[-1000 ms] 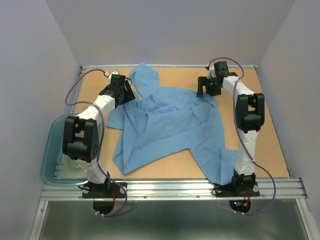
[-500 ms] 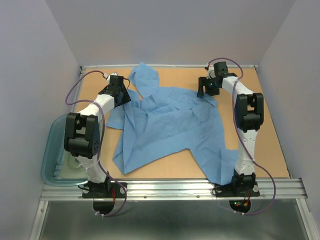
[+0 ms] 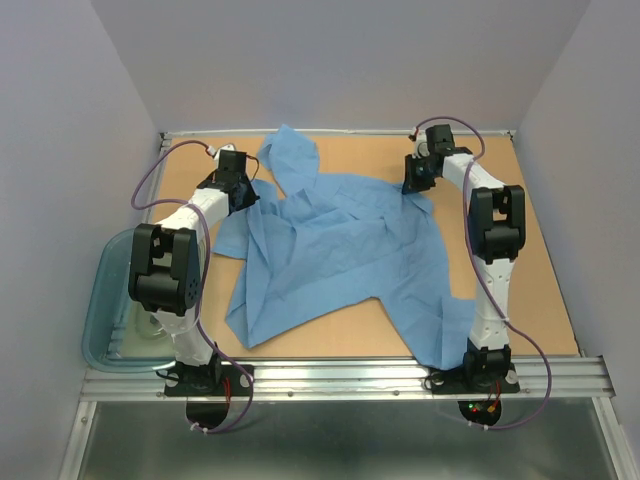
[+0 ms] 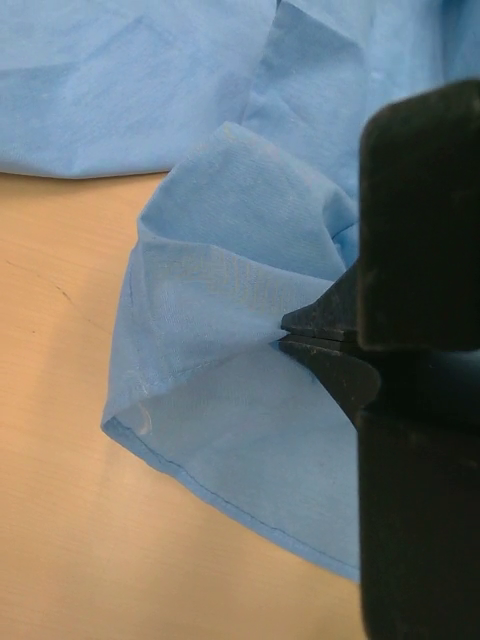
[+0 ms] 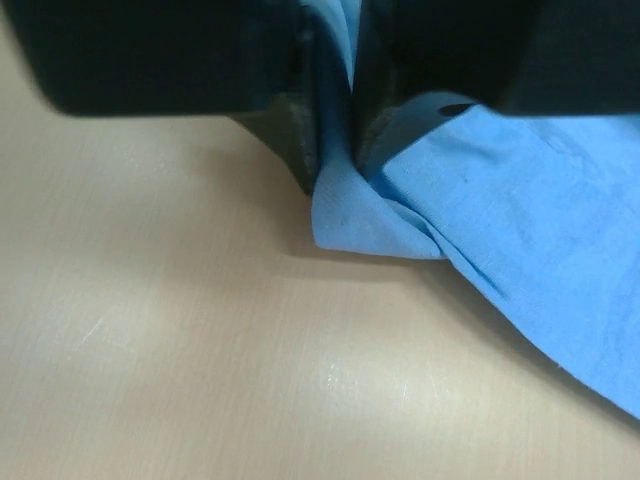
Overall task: Fold and stack the long sleeve shirts
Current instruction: Flatten the shirt out
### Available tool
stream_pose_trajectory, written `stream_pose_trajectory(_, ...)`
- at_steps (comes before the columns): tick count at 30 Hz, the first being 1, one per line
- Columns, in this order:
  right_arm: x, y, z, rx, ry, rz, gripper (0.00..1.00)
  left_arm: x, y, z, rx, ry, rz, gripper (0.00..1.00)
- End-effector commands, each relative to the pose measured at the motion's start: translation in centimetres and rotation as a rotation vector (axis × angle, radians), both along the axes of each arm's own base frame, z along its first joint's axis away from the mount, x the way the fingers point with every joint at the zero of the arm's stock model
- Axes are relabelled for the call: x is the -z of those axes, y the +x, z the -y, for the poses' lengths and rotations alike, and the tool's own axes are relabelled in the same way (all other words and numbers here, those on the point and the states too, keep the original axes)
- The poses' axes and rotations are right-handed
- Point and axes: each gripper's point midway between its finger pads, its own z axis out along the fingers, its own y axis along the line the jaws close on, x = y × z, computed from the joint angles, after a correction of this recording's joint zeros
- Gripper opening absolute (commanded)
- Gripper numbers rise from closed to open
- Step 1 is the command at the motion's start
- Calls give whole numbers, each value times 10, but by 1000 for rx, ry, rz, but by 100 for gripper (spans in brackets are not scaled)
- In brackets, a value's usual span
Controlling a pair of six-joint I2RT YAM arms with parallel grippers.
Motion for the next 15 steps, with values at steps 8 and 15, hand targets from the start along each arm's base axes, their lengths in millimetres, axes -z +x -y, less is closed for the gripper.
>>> stream_pose_trajectory(8,-12,15,31,162,-146,60,1,-21,2,-28,-65,13,45,0)
stream_pose_trajectory(15,-98,22,115,528,-228,210,1,-57,-11,-66,-134,45,85,0)
